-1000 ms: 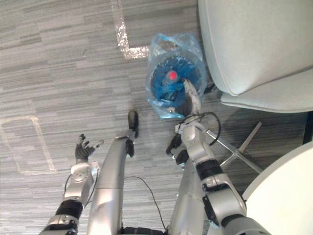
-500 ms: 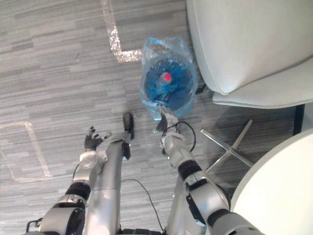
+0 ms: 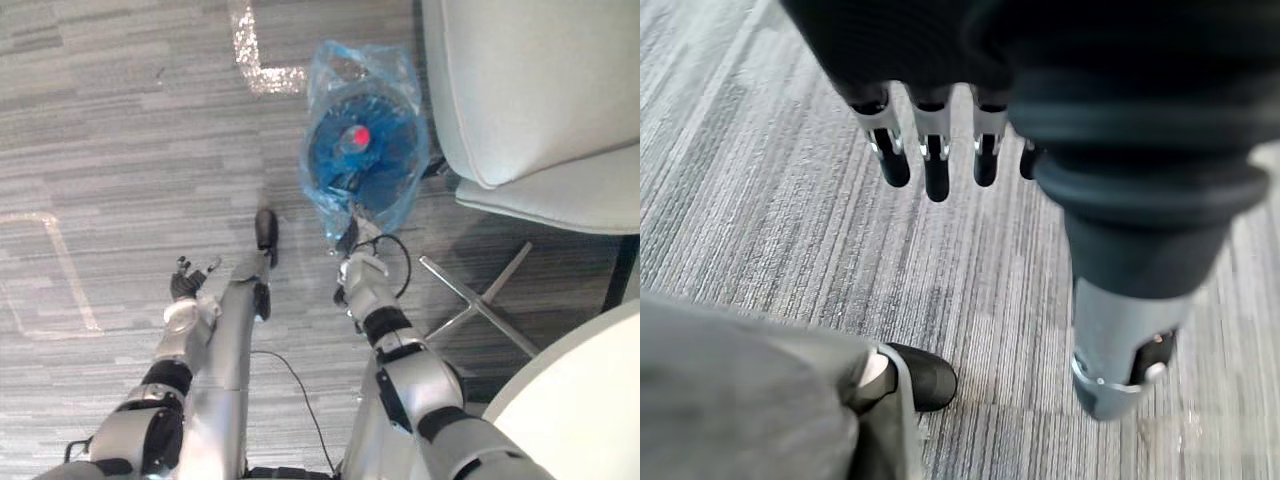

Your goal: Gather rubbish on tea table into small bin, then transfer packed bag to large trash can.

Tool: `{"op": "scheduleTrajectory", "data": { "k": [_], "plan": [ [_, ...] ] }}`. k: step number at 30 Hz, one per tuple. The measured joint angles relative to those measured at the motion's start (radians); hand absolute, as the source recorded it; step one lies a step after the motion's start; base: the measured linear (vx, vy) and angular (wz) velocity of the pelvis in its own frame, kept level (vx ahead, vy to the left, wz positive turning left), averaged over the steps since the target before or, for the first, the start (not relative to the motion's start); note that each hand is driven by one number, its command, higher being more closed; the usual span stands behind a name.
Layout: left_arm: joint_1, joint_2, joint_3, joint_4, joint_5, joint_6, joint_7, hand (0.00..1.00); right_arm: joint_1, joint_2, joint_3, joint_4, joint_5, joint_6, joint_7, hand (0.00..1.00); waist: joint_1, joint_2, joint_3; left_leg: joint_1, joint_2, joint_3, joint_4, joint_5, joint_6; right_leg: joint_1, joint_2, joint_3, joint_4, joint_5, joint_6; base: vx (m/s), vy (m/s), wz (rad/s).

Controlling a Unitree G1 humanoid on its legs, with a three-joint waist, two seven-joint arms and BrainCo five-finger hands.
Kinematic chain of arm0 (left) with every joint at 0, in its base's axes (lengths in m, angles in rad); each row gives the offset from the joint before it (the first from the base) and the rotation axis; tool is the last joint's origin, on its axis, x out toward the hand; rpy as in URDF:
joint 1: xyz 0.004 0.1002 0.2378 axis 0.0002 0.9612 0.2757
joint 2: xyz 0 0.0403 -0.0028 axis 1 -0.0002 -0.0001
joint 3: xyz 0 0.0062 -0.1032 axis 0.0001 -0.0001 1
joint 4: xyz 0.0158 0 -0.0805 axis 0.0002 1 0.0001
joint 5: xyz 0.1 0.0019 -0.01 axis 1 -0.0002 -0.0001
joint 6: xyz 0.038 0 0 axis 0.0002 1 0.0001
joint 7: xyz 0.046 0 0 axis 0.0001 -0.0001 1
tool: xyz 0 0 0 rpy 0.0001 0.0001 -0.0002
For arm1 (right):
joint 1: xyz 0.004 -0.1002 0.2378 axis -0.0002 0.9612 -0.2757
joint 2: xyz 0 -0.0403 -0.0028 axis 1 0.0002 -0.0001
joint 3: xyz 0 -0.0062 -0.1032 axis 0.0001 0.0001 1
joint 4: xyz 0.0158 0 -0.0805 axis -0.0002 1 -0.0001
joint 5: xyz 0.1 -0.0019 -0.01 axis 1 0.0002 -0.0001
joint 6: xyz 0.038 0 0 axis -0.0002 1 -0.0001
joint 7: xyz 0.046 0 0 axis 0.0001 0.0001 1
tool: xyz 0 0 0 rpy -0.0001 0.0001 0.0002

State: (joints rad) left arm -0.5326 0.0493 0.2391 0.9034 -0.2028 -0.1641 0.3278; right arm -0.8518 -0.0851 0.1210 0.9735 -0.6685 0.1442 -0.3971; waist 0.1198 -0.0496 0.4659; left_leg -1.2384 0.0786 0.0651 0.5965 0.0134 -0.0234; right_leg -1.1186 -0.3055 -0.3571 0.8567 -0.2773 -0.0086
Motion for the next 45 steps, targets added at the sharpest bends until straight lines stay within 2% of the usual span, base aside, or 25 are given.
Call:
{"op": "scheduleTrajectory", "data": {
  "k": [1, 10, 12, 17, 25, 30, 34, 41, 45],
  "plan": [
    [-0.003, -0.002, 0.0, 0.0, -0.006, 0.0, 0.0, 0.0, -0.002, -0.002, 0.0, 0.003, 0.0, 0.005, -0.003, 1.0, 0.002, 0.0, 0.0, -0.005, -0.002, -0.002, 0.0, 0.002, -0.002, -0.003, -0.002, -0.002, 0.002, -0.001, -0.001, -0.03, -0.003, 0.08],
    [-0.012, -0.024, -0.003, -0.007, -0.029, -0.005, -0.003, 0.0, -0.023, -0.002, 0.009, 0.0, 0.031, 0.0, -0.013, 1.0, 0.024, 0.004, -0.002, -0.024, -0.02, -0.032, 0.001, 0.004, -0.007, -0.014, -0.017, -0.022, 0.032, -0.027, -0.006, -0.04, -0.01, 0.11],
    [-0.012, -0.027, -0.004, -0.009, -0.036, -0.004, -0.005, 0.0, -0.021, -0.003, 0.009, -0.012, 0.084, -0.017, -0.014, 1.0, 0.027, 0.01, -0.005, -0.03, -0.021, -0.04, 0.002, 0.006, -0.01, -0.014, -0.018, -0.032, 0.037, -0.032, -0.009, -0.05, -0.014, 0.08],
    [-0.012, -0.027, -0.021, -0.013, -0.037, -0.005, -0.008, 0.0, -0.019, -0.003, 0.009, -0.029, 0.132, -0.04, -0.014, 1.0, 0.033, 0.012, -0.006, -0.033, -0.021, -0.047, 0.014, 0.004, -0.013, -0.014, -0.02, -0.036, 0.049, -0.038, -0.012, -0.05, -0.011, 0.03],
    [-0.005, -0.025, -0.02, -0.012, -0.034, 0.004, -0.028, 0.0, 0.06, -0.004, 0.011, -0.178, 0.174, -0.065, -0.015, 1.0, 0.034, 0.012, -0.006, -0.003, -0.01, -0.047, 0.04, 0.003, -0.012, 0.022, -0.013, -0.031, 0.06, -0.038, -0.013, -0.07, -0.01, -0.03],
    [0.071, -0.022, -0.033, -0.043, -0.013, 0.022, -0.042, 0.0, 0.178, 0.014, 0.059, -0.292, 0.208, -0.078, -0.014, 1.0, 0.034, 0.01, -0.007, 0.123, 0.009, -0.031, 0.017, -0.006, -0.015, 0.141, 0.011, -0.021, 0.021, -0.034, -0.015, -0.08, -0.047, -0.1],
    [0.146, -0.022, -0.058, -0.061, 0.008, 0.037, -0.052, 0.0, 0.326, 0.049, 0.081, -0.393, 0.234, -0.081, -0.004, 1.0, 0.027, 0.008, -0.009, 0.271, 0.03, -0.01, -0.041, -0.006, -0.016, 0.291, 0.037, -0.034, -0.059, -0.015, -0.012, 0.0, -0.053, -0.07],
    [0.233, -0.024, -0.108, -0.071, 0.037, 0.062, -0.064, 0.0, 0.514, 0.117, 0.085, -0.577, 0.291, -0.098, 0.026, 1.0, 0.0, -0.015, -0.026, 0.51, 0.037, 0.01, -0.128, -0.015, -0.027, 0.54, 0.064, -0.048, -0.191, 0.007, 0.01, 0.08, -0.025, -0.02],
    [0.294, -0.021, -0.155, -0.091, 0.045, 0.065, -0.073, 0.0, 0.631, 0.145, 0.092, -0.658, 0.32, -0.102, 0.046, 1.0, -0.012, -0.041, -0.079, 0.634, 0.038, 0.027, -0.196, -0.016, -0.03, 0.662, 0.084, -0.049, -0.28, 0.021, 0.023, 0.09, -0.021, -0.06]
  ]
}}
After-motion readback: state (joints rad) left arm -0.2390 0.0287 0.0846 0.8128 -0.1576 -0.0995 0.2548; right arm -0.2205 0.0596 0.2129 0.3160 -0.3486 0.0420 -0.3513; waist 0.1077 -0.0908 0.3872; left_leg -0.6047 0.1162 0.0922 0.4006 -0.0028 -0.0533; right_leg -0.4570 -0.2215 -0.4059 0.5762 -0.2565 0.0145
